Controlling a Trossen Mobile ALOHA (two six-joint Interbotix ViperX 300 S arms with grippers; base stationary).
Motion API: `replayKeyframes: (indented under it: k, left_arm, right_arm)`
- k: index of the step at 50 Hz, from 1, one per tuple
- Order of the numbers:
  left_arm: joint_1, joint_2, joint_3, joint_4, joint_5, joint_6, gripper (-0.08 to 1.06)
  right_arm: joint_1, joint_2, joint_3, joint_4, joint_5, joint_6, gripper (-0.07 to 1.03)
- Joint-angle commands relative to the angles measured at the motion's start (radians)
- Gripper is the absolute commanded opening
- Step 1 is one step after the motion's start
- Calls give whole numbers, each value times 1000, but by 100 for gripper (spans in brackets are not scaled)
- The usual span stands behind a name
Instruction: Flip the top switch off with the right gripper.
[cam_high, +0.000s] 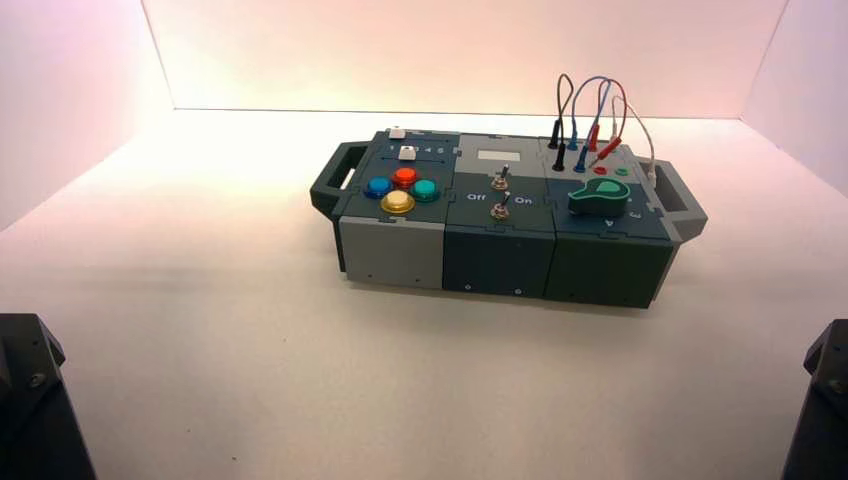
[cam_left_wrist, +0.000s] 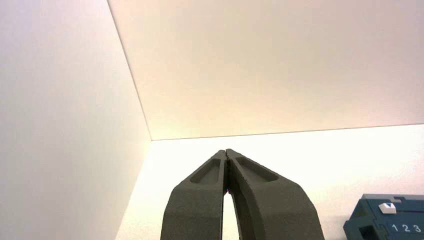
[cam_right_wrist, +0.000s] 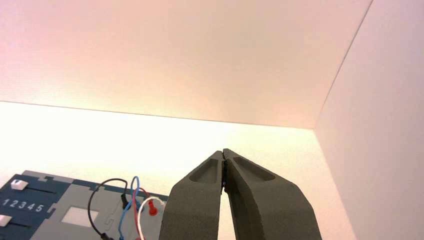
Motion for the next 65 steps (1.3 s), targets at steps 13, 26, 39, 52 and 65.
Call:
replayKeyframes:
  k: [13, 26, 39, 52, 65]
  left_arm:
    - [-57, 67, -83, 0, 193, 2, -3]
    - [-95, 107, -183, -20, 431, -3, -3]
    - [-138, 183, -273, -49, 647, -14, -3]
    - [-244, 291, -354, -49, 772, 31, -3]
    - [-345, 419, -426, -51, 790, 32, -3]
  right_arm:
    - [46, 74, -118, 57, 192, 3, -2]
    - [94, 100, -216, 91, 399, -3, -2]
    - [153, 124, -301, 101, 703, -31, -2]
    - [156, 170, -341, 117, 831, -114, -2]
    - [178, 221, -354, 210, 900, -241, -2]
